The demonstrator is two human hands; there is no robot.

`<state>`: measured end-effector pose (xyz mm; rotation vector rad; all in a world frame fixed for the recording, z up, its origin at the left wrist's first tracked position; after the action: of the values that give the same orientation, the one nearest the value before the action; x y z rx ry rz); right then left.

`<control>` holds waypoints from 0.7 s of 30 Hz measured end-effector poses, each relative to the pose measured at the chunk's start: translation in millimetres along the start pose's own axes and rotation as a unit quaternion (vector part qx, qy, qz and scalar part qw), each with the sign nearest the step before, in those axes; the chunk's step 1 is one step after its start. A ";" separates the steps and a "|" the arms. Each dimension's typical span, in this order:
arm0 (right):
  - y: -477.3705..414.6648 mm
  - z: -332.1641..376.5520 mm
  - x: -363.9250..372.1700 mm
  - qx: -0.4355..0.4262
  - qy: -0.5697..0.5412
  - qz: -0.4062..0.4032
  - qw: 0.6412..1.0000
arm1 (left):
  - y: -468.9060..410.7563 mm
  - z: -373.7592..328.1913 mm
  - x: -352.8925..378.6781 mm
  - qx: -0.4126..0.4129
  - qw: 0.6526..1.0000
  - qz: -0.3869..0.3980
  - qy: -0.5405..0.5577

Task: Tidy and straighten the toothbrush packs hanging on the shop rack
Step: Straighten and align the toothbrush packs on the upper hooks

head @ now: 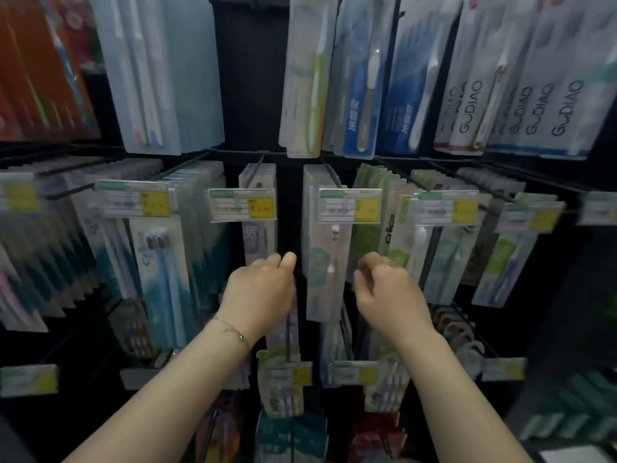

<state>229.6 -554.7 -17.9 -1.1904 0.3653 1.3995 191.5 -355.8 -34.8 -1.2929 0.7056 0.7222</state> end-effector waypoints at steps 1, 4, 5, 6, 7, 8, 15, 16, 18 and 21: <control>-3.0 -3.3 0.3 0.005 -0.009 0.010 1.000 | -3.0 -1.2 4.6 -0.015 1.000 0.005 -0.005; -11.9 -11.0 6.3 0.018 -0.080 0.039 0.996 | -9.6 -1.2 11.5 -0.037 0.999 0.011 0.004; -14.6 -11.8 9.4 0.023 -0.110 0.051 0.992 | -11.2 0.2 13.5 -0.033 0.999 0.000 0.014; -17.2 -11.2 12.1 0.025 -0.140 0.059 0.988 | -12.7 2.4 14.9 -0.029 0.999 -0.012 0.022; -20.2 -10.7 16.0 0.025 -0.169 0.062 0.983 | -14.0 4.3 15.9 -0.022 0.999 -0.019 0.030; -23.2 -9.8 19.4 0.025 -0.197 0.060 0.978 | -16.1 5.4 15.8 -0.024 0.998 -0.018 0.046; -44.3 -4.5 32.6 0.051 -0.326 0.020 0.944 | -56.3 16.3 27.6 -0.069 0.963 0.047 0.257; -45.7 -3.2 32.3 0.043 -0.344 0.019 0.938 | -61.7 17.5 29.8 -0.074 0.950 0.049 0.299; -48.5 -1.9 31.3 0.027 -0.383 0.020 0.923 | -69.2 18.8 32.5 -0.081 0.931 0.042 0.354; -53.4 -1.0 28.4 0.016 -0.427 0.010 0.904 | -75.2 20.7 35.5 -0.100 0.906 0.021 0.410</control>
<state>283.2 -526.5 -18.8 -0.4495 -0.2230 1.7716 274.1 -342.2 -16.5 -1.7899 1.3630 0.2527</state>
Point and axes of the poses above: each hand's wrist, its own y-axis away from the middle knuckle, its own x-axis out of the palm, z = x × y, the point moved 2 cm from there along -y, towards the middle knuckle, and after that the axes turned 4 degrees about x, right-handed, at the moved point
